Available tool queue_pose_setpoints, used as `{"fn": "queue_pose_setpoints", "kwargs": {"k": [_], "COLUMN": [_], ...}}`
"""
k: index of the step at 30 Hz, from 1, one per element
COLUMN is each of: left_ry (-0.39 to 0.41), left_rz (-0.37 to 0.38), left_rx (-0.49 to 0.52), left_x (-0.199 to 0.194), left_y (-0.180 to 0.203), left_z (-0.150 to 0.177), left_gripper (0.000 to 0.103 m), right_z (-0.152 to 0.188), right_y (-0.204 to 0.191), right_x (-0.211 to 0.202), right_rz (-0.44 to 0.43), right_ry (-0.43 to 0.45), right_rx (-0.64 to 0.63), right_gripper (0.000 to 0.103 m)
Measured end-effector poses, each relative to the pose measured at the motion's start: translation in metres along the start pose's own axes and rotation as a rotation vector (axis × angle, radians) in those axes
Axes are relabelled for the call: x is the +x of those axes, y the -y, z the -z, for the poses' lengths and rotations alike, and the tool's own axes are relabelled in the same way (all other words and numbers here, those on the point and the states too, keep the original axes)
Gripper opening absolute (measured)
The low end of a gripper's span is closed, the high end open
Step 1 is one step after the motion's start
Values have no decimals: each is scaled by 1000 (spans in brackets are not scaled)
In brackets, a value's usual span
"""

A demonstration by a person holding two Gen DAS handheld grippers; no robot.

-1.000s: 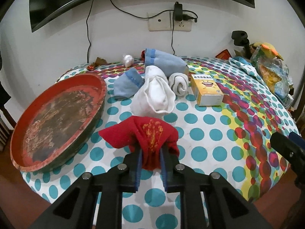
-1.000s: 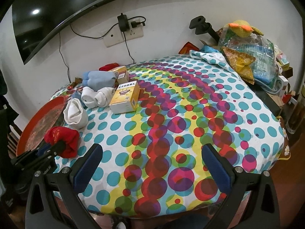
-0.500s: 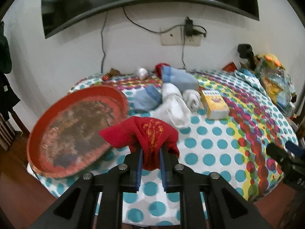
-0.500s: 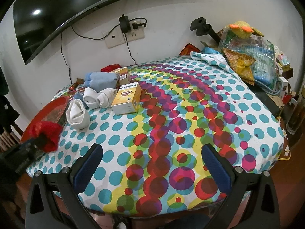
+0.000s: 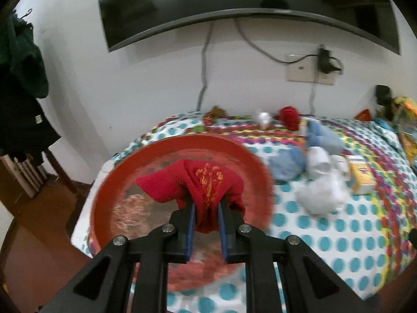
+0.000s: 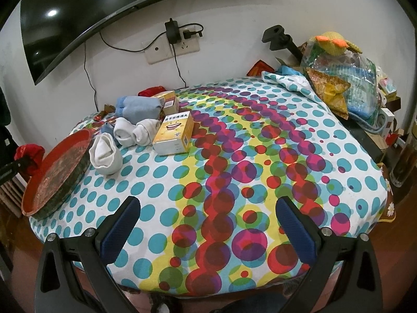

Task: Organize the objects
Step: 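Carry the red sock over the red tray with the left gripper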

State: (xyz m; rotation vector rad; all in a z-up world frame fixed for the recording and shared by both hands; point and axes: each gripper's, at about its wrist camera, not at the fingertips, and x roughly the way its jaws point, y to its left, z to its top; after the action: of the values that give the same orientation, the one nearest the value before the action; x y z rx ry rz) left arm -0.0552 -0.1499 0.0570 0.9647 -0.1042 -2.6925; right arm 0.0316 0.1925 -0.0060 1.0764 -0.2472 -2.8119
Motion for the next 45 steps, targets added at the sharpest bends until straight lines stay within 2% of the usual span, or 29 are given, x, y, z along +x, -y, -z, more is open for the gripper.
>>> {"fn": "queue_pose_setpoints", "kwargs": {"k": [6, 15, 27, 40, 43, 45], "left_ry": [-55, -169, -282, -318, -318, -316], "left_rz": [-67, -111, -164, -166, -164, -166], "left_rx": [-39, -104, -90, -104, -101, -95], "left_x": [28, 65, 105, 117, 117, 117], "left_y": [-42, -83, -94, -97, -96, -95], "left_z": [-1, 5, 12, 17, 17, 17], "left_gripper": [16, 16, 16, 17, 23, 32], "right_z": [1, 5, 6, 8, 8, 8], "right_y": [-5, -7, -6, -7, -8, -9], "right_x": [3, 8, 10, 14, 15, 15], "right_rz": [5, 12, 14, 15, 15, 15], "right_ry": [-8, -21, -30, -35, -39, -38], "right_rx": [-20, -30, -35, -43, -43, -45], "right_gripper": [103, 103, 103, 103, 103, 103]}}
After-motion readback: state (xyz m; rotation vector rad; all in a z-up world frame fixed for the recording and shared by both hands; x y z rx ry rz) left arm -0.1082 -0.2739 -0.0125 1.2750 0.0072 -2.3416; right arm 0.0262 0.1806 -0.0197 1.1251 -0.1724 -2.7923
